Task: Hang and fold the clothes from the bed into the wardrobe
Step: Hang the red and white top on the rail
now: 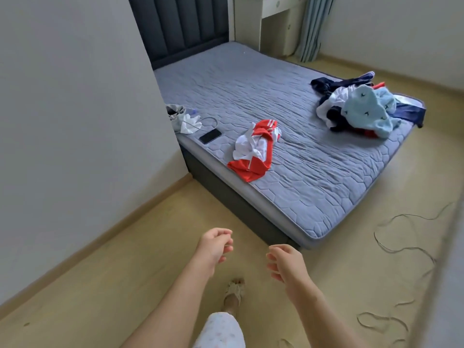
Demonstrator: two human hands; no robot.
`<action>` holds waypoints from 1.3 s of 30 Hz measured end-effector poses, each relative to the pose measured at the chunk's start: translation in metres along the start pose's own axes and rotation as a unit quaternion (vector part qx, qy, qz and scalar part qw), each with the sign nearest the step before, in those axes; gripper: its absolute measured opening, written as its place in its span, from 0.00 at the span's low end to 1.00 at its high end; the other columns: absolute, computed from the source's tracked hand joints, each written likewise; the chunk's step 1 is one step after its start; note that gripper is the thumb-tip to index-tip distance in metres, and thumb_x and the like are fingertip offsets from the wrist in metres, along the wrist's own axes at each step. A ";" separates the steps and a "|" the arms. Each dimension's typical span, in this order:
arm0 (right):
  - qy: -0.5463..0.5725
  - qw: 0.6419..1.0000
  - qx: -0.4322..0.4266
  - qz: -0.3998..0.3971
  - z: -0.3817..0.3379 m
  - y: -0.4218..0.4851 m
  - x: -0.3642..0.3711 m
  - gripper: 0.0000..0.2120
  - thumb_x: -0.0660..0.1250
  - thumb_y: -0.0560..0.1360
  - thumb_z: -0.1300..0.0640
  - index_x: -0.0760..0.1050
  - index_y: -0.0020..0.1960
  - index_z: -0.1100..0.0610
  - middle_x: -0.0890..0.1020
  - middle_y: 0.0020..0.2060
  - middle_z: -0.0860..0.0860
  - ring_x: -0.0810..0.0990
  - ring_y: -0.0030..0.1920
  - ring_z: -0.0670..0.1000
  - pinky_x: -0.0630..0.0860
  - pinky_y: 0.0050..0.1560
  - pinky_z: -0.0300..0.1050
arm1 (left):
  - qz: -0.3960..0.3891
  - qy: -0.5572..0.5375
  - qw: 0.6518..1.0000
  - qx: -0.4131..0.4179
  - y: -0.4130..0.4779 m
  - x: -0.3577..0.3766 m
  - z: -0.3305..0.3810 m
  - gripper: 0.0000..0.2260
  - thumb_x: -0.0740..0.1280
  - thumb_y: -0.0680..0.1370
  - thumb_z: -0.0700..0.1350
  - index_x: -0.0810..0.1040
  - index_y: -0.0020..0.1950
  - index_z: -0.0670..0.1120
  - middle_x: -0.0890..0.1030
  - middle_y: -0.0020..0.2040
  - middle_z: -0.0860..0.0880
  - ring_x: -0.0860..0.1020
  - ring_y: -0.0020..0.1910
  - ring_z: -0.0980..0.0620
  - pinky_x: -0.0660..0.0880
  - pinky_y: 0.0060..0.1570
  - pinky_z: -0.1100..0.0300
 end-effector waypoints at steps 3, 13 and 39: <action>0.013 1.000 0.007 0.020 -0.025 0.052 -0.006 0.07 0.60 0.75 0.64 0.74 0.40 0.57 0.74 0.34 0.51 0.71 0.32 0.51 0.65 0.33 0.40 | -0.017 0.007 1.000 0.001 0.048 0.023 0.028 0.09 0.60 0.78 0.38 0.75 0.43 0.49 0.77 0.38 0.51 0.75 0.35 0.55 0.68 0.36 0.61; -0.089 0.995 0.032 0.030 -0.146 0.249 0.014 0.08 0.58 0.76 0.61 0.74 0.49 0.62 0.75 0.38 0.54 0.72 0.39 0.53 0.68 0.40 0.45 | -0.034 0.083 0.996 -0.021 0.237 0.074 0.163 0.09 0.58 0.78 0.36 0.74 0.45 0.48 0.76 0.37 0.52 0.74 0.32 0.58 0.65 0.31 0.65; -0.234 0.962 0.132 -0.059 -0.131 0.555 0.003 0.06 0.58 0.75 0.61 0.74 0.45 0.58 0.76 0.35 0.49 0.76 0.40 0.52 0.69 0.35 0.41 | 0.020 0.132 0.990 -0.054 0.592 0.206 0.135 0.40 0.69 0.74 0.44 0.46 0.76 0.49 0.58 0.73 0.48 0.66 0.68 0.49 0.68 0.63 0.57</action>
Point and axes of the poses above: each hand's wrist, its own y-axis towards the middle knuckle, its own x-axis out of the palm, z = x × y, the point moved 1 cm from there along y, towards the middle knuckle
